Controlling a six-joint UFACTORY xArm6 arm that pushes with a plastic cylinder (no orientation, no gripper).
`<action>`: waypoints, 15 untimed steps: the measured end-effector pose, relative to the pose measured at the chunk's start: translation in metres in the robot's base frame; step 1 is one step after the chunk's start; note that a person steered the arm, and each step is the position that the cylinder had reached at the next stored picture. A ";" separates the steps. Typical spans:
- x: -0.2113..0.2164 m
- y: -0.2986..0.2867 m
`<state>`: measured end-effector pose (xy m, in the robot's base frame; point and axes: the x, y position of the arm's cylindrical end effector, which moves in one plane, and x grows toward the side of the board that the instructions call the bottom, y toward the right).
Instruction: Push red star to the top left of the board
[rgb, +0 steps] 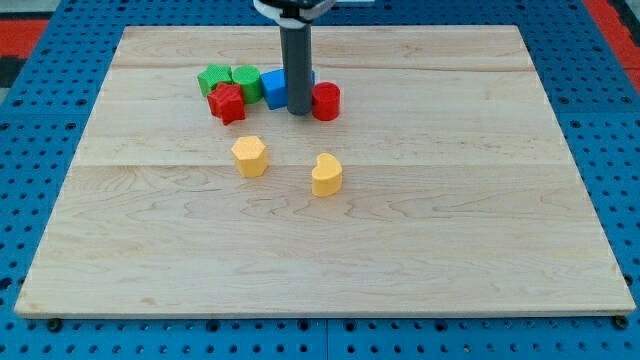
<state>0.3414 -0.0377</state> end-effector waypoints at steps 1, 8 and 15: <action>-0.010 -0.045; -0.051 -0.181; -0.095 -0.193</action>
<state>0.2465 -0.2307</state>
